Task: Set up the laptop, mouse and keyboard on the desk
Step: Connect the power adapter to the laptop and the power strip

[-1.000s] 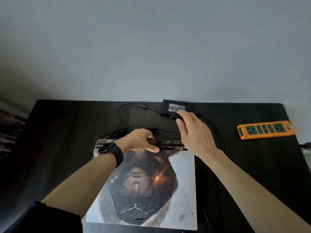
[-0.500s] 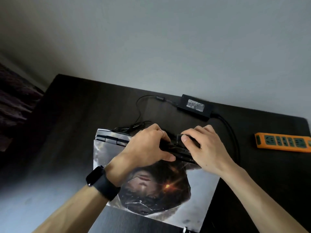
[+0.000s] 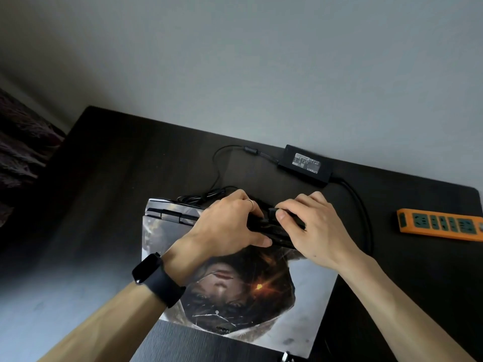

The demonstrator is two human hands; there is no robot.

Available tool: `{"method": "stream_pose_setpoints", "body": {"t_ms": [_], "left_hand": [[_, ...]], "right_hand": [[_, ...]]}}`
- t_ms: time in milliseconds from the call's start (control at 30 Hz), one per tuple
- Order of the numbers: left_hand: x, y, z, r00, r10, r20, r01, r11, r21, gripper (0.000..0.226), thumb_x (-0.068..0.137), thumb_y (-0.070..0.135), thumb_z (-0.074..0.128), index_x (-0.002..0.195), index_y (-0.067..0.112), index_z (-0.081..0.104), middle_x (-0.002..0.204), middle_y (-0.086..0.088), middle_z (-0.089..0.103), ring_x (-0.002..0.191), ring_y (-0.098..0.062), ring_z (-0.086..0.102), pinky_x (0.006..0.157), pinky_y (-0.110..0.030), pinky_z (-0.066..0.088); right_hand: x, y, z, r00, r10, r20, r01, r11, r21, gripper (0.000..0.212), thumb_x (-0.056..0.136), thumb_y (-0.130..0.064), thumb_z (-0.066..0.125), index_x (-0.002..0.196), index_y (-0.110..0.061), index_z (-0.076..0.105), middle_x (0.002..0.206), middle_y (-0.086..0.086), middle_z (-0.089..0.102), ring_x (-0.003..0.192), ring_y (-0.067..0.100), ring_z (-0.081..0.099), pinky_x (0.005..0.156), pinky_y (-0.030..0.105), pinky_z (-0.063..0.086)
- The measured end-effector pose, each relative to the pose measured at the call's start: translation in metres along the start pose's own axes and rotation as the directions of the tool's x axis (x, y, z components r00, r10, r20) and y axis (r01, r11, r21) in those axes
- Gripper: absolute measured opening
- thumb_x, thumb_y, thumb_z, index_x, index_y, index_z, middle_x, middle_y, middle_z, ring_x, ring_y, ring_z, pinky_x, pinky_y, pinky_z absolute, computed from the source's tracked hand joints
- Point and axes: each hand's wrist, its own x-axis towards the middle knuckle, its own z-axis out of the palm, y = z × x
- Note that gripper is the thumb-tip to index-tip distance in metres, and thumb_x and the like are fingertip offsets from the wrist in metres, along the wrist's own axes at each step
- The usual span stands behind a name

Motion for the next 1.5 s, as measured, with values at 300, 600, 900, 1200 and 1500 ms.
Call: {"method": "stream_pose_setpoints", "body": {"t_ms": [300, 600, 900, 1200, 1500], "left_hand": [[0.016, -0.002, 0.007, 0.999, 0.026, 0.039, -0.025, 1.0, -0.007, 0.051, 0.064, 0.059, 0.08, 0.107, 0.033, 0.067, 0.105, 0.017, 0.049, 0.1, -0.009, 0.055, 0.091, -0.036, 0.05], [0.03, -0.007, 0.015, 0.997, 0.029, 0.066, -0.029, 1.0, -0.009, 0.053, 0.065, 0.055, 0.081, 0.109, 0.029, 0.068, 0.102, 0.014, 0.048, 0.095, -0.008, 0.055, 0.089, -0.035, 0.05], [0.051, -0.027, 0.042, 0.98, -0.049, 0.194, 0.049, 0.999, 0.004, 0.053, 0.068, 0.058, 0.078, 0.112, 0.029, 0.069, 0.106, 0.008, 0.052, 0.095, -0.01, 0.054, 0.083, -0.029, 0.049], [0.081, -0.049, 0.066, 0.968, -0.113, 0.223, 0.132, 0.988, -0.075, 0.042, 0.066, 0.053, 0.082, 0.098, 0.027, 0.075, 0.082, 0.01, 0.065, 0.078, -0.008, 0.062, 0.065, -0.024, 0.05], [0.091, -0.071, 0.079, 0.988, -0.094, 0.124, 0.091, 0.995, 0.034, 0.06, 0.063, 0.071, 0.071, 0.111, 0.036, 0.072, 0.101, 0.015, 0.06, 0.1, -0.007, 0.053, 0.083, -0.026, 0.045]], "right_hand": [[-0.002, 0.017, -0.009, 0.98, -0.027, 0.196, 0.051, 0.992, -0.117, 0.052, 0.092, -0.062, 0.036, 0.13, -0.036, 0.059, 0.117, -0.014, 0.054, 0.103, 0.014, 0.05, 0.085, 0.035, 0.047], [-0.007, 0.018, 0.009, 0.989, -0.068, 0.13, 0.076, 0.995, -0.058, 0.047, 0.097, -0.047, 0.036, 0.139, -0.033, 0.053, 0.101, -0.012, 0.066, 0.094, 0.018, 0.058, 0.078, 0.037, 0.05], [0.009, 0.036, 0.034, 0.888, 0.241, 0.39, -0.153, 0.957, -0.245, 0.058, 0.084, -0.084, 0.024, 0.085, -0.032, 0.049, 0.076, -0.01, 0.06, 0.073, 0.018, 0.061, 0.066, 0.035, 0.047], [0.012, 0.063, 0.062, 0.941, 0.243, 0.236, -0.115, 0.884, -0.452, 0.062, 0.095, -0.07, 0.027, 0.11, -0.026, 0.069, 0.099, -0.002, 0.066, 0.097, 0.021, 0.058, 0.078, 0.034, 0.048], [-0.021, 0.09, 0.056, 0.895, 0.445, -0.034, -0.402, 0.769, -0.497, 0.05, 0.097, -0.063, 0.033, 0.098, -0.02, 0.058, 0.09, 0.001, 0.058, 0.064, 0.021, 0.057, 0.048, 0.026, 0.032]]}}
